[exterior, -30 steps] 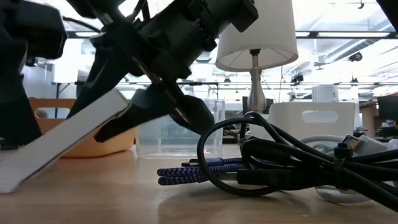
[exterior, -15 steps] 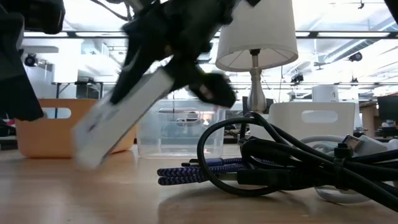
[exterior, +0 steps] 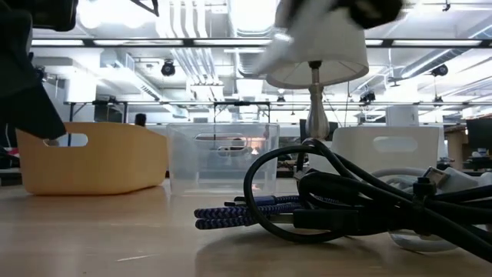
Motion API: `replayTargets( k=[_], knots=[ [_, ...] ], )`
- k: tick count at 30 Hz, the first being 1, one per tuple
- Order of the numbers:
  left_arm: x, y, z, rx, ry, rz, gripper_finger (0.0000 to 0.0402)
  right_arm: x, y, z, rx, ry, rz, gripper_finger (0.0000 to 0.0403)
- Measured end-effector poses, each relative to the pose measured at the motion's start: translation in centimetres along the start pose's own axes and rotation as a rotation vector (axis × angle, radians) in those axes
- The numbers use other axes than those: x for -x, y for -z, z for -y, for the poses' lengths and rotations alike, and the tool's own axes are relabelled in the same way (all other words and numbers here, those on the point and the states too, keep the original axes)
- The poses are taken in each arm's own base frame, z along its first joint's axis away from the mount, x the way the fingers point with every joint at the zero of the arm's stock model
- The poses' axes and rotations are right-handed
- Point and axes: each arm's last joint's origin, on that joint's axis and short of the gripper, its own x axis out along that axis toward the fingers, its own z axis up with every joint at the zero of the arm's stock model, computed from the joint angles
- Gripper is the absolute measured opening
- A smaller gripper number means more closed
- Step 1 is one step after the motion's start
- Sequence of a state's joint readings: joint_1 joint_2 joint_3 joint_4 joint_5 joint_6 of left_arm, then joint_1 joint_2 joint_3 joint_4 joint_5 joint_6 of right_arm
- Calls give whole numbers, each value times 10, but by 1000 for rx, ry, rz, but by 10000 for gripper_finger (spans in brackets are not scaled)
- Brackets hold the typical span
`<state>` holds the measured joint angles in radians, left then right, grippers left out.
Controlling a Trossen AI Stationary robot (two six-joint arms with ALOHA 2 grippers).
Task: Pick and place items into bin
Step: Put the card reader box into the white bin
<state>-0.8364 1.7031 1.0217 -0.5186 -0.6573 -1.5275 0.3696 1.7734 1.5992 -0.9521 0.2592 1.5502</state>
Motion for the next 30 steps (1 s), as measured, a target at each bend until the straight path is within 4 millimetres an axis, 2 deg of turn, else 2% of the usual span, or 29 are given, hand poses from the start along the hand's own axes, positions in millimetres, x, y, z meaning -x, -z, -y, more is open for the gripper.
replayTargets(
  k=[5, 10, 15, 19, 24, 30],
  knots=[
    [-1, -2, -3, -27, -10, 34, 12, 24, -6, 52, -127, 91, 32, 51],
    [1, -4, -6, -34, -22, 45, 12, 24, -19, 101, -233, 147, 56, 51],
    [4, -9, -8, -32, -30, 62, 12, 17, -35, 133, -278, 120, 84, 52],
    [7, -13, -9, -24, -26, 66, 12, 1, -51, 151, -295, 89, 87, 52],
    [7, -17, -12, -13, -28, 72, 12, -20, -66, 158, -245, 35, 38, 52],
    [8, -23, -12, 13, -25, 74, 12, -39, -70, 170, -208, 112, -24, 52]
  ],
)
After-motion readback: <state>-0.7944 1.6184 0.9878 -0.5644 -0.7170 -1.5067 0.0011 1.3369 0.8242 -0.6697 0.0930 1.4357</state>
